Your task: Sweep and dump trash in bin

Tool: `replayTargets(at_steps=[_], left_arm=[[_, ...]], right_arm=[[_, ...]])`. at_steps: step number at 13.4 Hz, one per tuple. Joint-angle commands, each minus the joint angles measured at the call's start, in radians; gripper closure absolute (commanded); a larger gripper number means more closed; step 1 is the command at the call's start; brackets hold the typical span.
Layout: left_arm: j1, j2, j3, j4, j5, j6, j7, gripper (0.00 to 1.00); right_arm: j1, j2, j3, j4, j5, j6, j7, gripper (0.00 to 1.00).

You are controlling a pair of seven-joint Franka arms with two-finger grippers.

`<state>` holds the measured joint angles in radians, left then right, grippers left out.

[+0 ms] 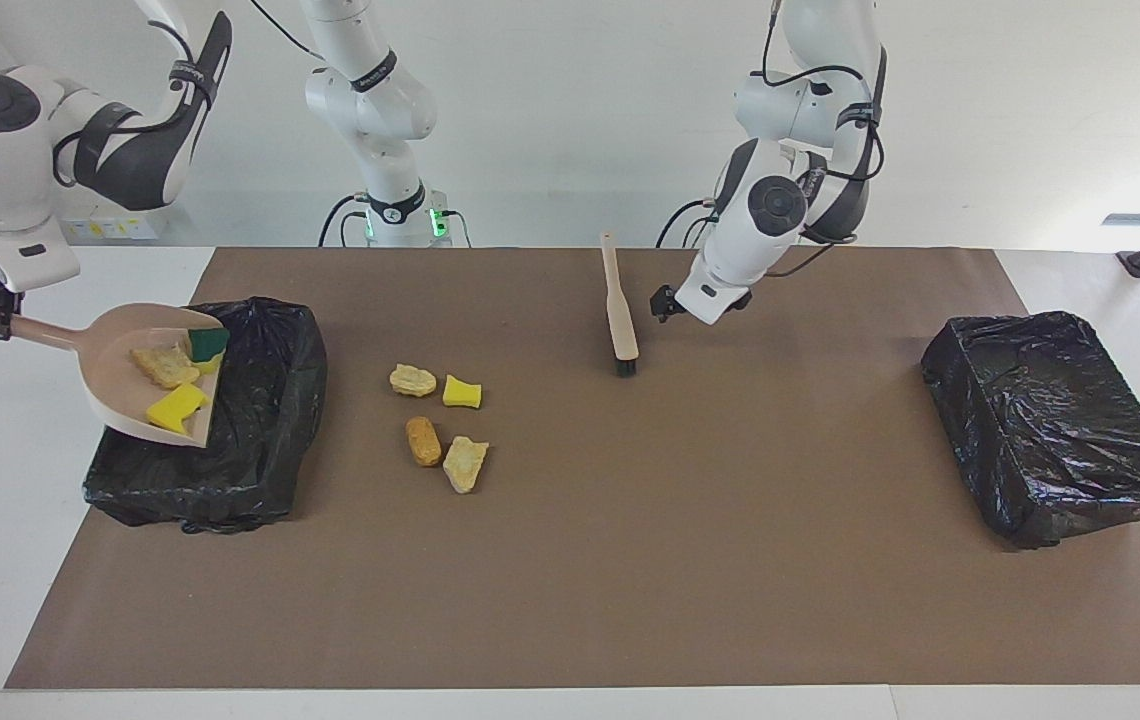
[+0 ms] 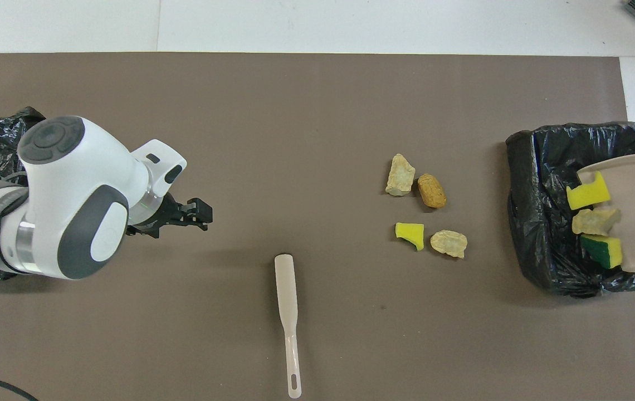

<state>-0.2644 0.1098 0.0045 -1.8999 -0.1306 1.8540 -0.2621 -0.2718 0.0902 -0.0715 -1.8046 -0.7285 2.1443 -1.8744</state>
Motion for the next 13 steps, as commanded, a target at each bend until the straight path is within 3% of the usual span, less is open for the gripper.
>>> replayTargets(at_steps=[1, 5, 9, 11, 13], left_arm=[[0.088, 0.014, -0.009, 0.094, 0.042, -0.056, 0.128, 0.0], [0.155, -0.002, -0.001, 0.24, 0.075, -0.188, 0.233, 0.0], [0.183, -0.016, -0.001, 0.335, 0.12, -0.286, 0.258, 0.0], [0.185, -0.025, -0.003, 0.34, 0.118, -0.271, 0.248, 0.0], [0.192, -0.025, 0.0, 0.341, 0.117, -0.269, 0.248, 0.0]], right_arm=[[0.002, -0.021, 0.001, 0.004, -0.049, 0.0, -0.035, 1.0], [0.002, -0.069, 0.004, 0.031, -0.077, -0.021, -0.086, 1.0], [-0.001, -0.132, 0.044, 0.131, 0.022, -0.211, -0.071, 1.0], [0.016, -0.141, 0.067, 0.168, 0.096, -0.347, 0.062, 1.0], [0.084, -0.167, 0.099, 0.159, 0.112, -0.49, 0.373, 1.0]])
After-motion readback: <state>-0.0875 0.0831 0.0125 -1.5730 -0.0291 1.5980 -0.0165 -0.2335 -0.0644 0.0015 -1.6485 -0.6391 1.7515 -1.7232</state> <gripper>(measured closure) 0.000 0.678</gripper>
